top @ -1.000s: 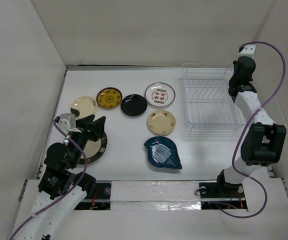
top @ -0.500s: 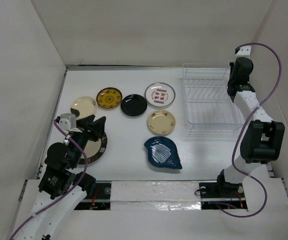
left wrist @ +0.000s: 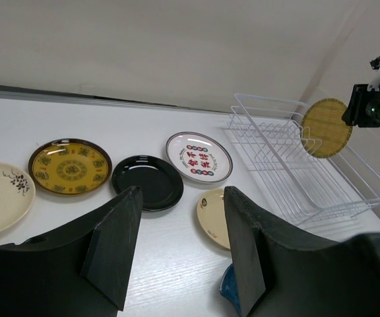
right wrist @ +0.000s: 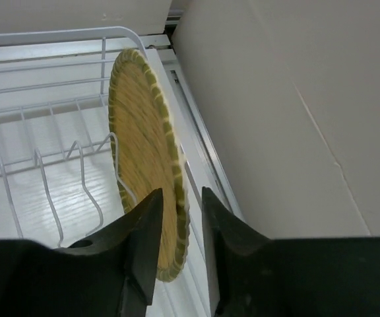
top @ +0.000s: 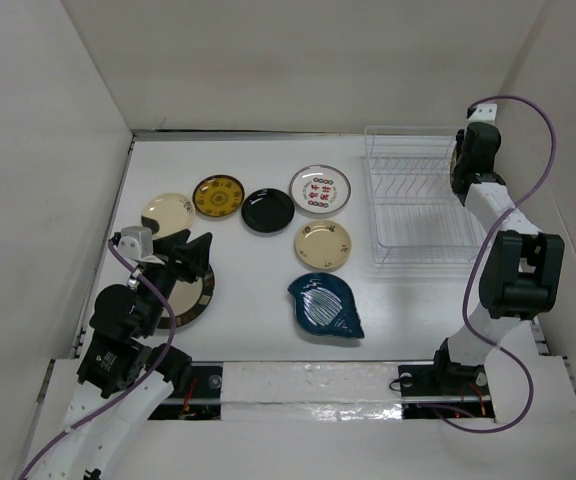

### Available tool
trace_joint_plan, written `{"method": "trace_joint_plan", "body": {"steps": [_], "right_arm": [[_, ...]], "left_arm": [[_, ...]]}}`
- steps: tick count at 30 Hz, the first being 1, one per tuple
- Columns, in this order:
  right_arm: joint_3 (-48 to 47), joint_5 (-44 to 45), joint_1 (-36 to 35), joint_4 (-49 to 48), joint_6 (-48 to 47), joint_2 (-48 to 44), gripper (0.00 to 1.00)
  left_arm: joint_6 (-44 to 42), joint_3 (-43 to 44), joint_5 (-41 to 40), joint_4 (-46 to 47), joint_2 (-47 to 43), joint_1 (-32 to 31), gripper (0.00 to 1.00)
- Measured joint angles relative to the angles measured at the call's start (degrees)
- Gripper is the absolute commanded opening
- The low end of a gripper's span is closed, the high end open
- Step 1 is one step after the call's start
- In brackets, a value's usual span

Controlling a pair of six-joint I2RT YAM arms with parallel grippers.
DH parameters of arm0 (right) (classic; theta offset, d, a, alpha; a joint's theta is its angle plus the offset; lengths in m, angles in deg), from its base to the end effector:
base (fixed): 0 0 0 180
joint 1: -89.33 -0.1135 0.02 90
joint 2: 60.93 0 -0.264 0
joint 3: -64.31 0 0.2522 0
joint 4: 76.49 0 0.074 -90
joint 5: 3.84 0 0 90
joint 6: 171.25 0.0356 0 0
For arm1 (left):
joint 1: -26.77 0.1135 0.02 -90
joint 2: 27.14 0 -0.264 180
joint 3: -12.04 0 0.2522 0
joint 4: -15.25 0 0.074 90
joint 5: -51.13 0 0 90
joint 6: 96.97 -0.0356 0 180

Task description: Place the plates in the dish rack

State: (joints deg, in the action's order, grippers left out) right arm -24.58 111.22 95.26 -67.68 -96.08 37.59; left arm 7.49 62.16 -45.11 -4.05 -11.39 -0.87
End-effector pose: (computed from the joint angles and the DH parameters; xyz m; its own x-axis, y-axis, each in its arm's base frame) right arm 0.4048 -0.0572 0.2988 -0.4304 -0.1884 -0.8828 0.3963 0.8392 -0.3723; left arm 0.0724 -0.0335 0.3560 0.1311 -0.3489 -0.9280 0.4140 0.8698 -0.2685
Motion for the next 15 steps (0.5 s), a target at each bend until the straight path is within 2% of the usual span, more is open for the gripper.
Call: {"method": "trace_joint_plan", "body": {"steps": [4, 8, 11, 12, 13, 14, 15], "right_arm": [[-0.2, -0.2, 0.0, 0.5, 3.5, 0.0, 0.53], [-2.5, -2.0, -1.1, 3.1, 8.9, -0.6, 0.51], [-4.4, -4.3, -4.6, 4.2, 13.1, -2.3, 0.39], [-5.1, -5.0, -6.6, 4.6, 14.4, -3.1, 0.14], [-5.7, -5.6, -9.2, 4.6, 15.2, -3.7, 0.04], [-6.3, -6.4, -12.1, 4.5, 16.4, -4.2, 0.0], [-7.1, -7.3, -15.3, 4.9, 17.6, -4.3, 0.0]], "left_arm": [[0.0, 0.0, 0.0, 0.0, 0.6, 0.0, 0.5], [0.0, 0.0, 0.0, 0.0, 1.2, 0.0, 0.5], [0.0, 0.0, 0.0, 0.0, 1.7, 0.0, 0.5], [0.0, 0.0, 0.0, 0.0, 2.0, 0.0, 0.5], [0.0, 0.0, 0.0, 0.0, 2.2, 0.0, 0.5], [0.0, 0.0, 0.0, 0.0, 2.5, 0.0, 0.49], [0.0, 0.0, 0.0, 0.0, 2.9, 0.0, 0.49]]}}
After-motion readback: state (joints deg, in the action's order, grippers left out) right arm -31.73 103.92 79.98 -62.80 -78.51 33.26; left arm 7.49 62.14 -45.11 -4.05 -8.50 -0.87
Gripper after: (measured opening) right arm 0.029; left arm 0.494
